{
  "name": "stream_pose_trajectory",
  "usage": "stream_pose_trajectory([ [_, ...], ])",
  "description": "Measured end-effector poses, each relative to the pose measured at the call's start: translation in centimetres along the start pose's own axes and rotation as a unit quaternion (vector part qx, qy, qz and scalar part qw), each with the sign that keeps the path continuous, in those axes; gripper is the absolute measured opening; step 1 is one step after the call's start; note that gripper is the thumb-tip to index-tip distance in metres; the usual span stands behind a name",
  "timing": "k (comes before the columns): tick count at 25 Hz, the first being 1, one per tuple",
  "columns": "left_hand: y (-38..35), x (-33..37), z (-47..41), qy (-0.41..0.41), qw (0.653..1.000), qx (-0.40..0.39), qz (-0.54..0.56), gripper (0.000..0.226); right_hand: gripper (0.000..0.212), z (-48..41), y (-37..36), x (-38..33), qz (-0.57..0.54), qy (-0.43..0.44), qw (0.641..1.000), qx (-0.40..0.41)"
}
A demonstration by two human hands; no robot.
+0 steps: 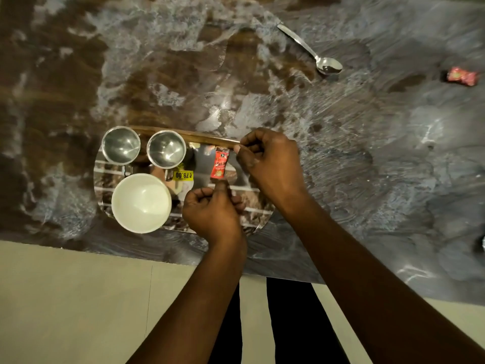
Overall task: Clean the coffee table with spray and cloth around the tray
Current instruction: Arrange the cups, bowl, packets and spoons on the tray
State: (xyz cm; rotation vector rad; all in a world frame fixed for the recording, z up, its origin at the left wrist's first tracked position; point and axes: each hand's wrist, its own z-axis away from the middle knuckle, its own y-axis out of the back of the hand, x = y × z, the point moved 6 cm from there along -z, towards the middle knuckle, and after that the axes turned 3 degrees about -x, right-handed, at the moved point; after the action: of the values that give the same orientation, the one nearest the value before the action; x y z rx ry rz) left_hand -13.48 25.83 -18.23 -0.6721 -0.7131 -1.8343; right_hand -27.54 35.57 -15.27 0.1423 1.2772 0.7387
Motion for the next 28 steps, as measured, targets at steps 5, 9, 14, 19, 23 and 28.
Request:
stream_pose_trajectory([
  [5, -5.0, 0.8, 4.2, -0.115, 0.983, -0.097, -0.104, 0.033, 0.004, 1.6, 6.3, 3.5, -0.06, -0.049, 0.995, 0.061],
  [9, -12.2, -0.3, 7.8, -0.114, 0.958, -0.226, -0.136, 0.026, 0.005, 1.4, 13.5, 7.1, -0.053, -0.068, 0.99, 0.112],
  [14, -21.0, -3.1, 11.9, -0.054, 0.902, -0.357, -0.237, 0.017, 0.012, -1.2, 24.4, 12.6, -0.022, -0.087, 0.979, 0.182],
  [19, -25.5, -4.3, 14.8, -0.031, 0.855, -0.426, -0.294, 0.008, 0.031, -5.4, 34.8, 18.9, -0.021, -0.185, 0.948, 0.256],
  [23, -26.4, -5.0, 15.9, -0.017, 0.849, -0.44, -0.293, 0.006, 0.059, -10.0, 38.3, 24.9, -0.059, -0.244, 0.931, 0.266],
  [28, -25.5, -5.7, 15.3, -0.01, 0.857, -0.429, -0.287, 0.006, 0.046, -11.1, 37.3, 21.0, -0.007, -0.233, 0.936, 0.263],
])
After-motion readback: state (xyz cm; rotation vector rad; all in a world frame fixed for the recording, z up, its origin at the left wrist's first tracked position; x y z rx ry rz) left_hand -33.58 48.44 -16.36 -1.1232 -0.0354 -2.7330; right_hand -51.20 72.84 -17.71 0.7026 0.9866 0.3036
